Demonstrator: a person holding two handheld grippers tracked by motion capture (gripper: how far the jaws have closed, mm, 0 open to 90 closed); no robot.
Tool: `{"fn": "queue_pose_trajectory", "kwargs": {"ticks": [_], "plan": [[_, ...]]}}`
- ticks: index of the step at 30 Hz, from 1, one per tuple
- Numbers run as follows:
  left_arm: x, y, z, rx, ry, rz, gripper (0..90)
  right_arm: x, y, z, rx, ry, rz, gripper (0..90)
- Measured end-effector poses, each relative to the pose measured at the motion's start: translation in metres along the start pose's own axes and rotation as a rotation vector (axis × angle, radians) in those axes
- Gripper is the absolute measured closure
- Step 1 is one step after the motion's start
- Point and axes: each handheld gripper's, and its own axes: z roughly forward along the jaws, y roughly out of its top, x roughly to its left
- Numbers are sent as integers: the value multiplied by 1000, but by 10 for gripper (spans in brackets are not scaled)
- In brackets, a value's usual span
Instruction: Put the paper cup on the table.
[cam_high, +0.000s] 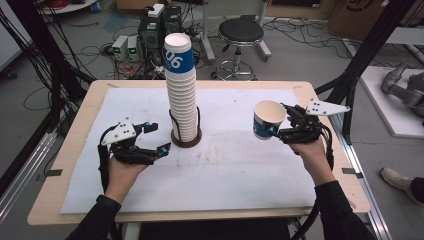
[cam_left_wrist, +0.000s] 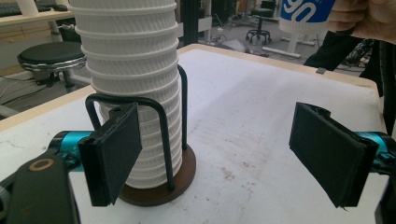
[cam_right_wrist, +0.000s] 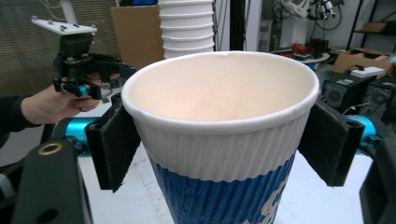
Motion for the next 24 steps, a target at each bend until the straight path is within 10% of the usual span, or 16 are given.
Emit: {"fn": "queue_pose_trajectory", "kwargs": {"ticks": [24], "plan": [[-2,-1,6,22,-21,0,175,-41,-19,11,-41,-185,72,207]]}}
